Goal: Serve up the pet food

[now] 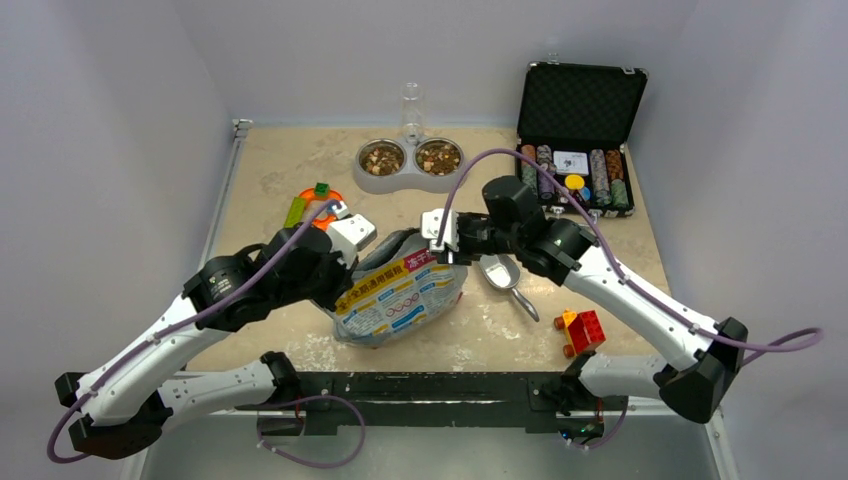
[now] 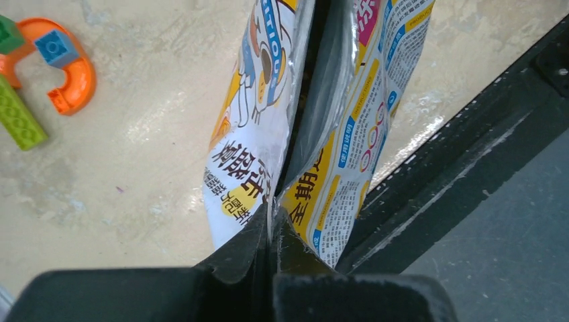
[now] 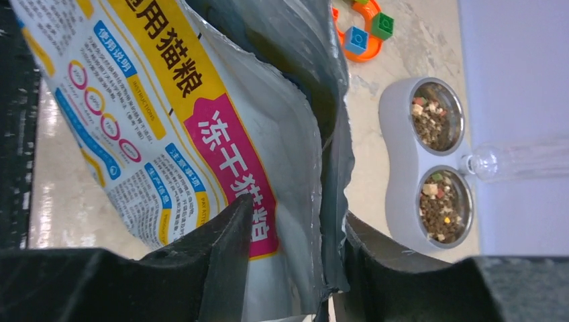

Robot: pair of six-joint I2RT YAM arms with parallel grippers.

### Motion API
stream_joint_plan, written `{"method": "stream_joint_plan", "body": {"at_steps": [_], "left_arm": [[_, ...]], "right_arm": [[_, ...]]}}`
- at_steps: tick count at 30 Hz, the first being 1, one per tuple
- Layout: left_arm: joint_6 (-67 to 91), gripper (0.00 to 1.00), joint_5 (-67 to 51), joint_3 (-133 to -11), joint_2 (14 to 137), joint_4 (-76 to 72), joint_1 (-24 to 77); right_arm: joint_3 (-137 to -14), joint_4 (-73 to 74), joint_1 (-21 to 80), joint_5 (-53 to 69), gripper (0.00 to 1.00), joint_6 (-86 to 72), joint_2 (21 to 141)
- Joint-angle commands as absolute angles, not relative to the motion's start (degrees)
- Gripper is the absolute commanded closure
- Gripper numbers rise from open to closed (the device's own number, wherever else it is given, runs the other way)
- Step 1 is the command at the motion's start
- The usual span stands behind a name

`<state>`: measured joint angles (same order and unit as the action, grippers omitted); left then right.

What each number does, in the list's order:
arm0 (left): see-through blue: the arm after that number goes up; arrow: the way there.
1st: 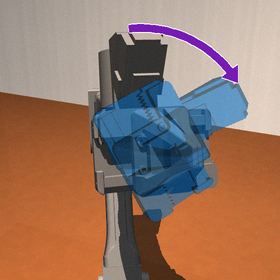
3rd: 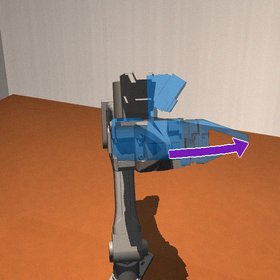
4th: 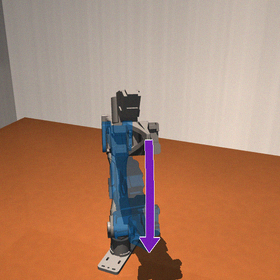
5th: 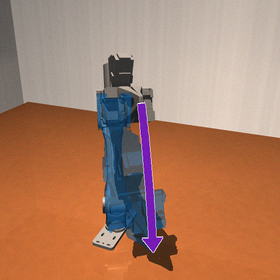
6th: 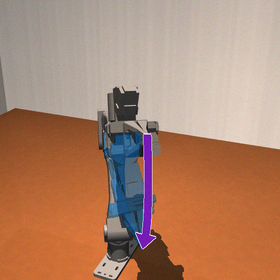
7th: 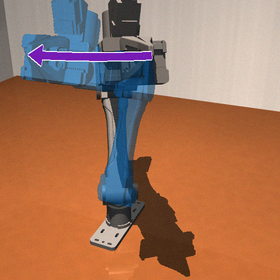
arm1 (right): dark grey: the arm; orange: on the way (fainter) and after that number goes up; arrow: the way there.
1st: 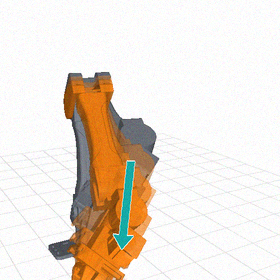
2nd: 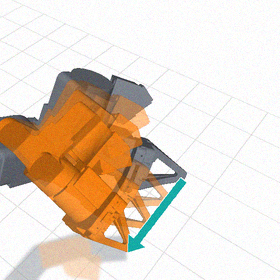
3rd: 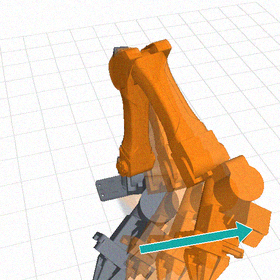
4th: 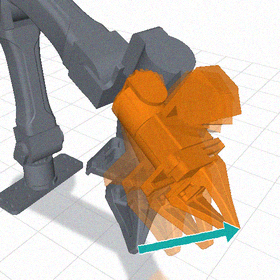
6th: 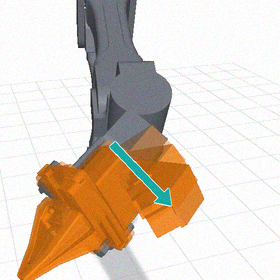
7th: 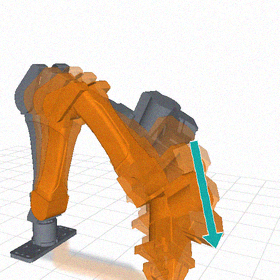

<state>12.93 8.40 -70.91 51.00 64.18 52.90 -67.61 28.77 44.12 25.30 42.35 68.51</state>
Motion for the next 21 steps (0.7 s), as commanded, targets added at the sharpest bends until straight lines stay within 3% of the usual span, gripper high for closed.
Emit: {"method": "stream_joint_plan", "body": {"at_steps": [1,5,8,12,18,21], "left_arm": [[4.2,1.0,18.6,-74.6,48.9,59.4,52.2],[5.0,1.0,23.6,-74.7,49.4,57.5,50.0],[8.7,1.0,21.7,-76.2,51.5,58.4,47.4],[15.5,1.0,17.6,-79.0,54.5,61.7,45.2],[17.8,1.0,5.8,-86.0,54.4,65.7,44.7],[19.8,1.0,2.5,-92.4,54.6,70.8,44.7]], "right_arm": [[-72.6,29.0,45.4,10.1,0.6,43.8,71.9],[-76.2,29.0,45.3,6.6,0.76,38.1,74.5],[-77.9,30.8,44.1,12.4,1.0,33.3,76.4],[-76.7,27.2,37.0,30.7,1.0,20.9,75.2],[-89.7,48.3,34.8,36.5,1.0,14.0,79.1],[-88.6,51.4,34.8,40.1,1.0,8.8,76.2]]}}
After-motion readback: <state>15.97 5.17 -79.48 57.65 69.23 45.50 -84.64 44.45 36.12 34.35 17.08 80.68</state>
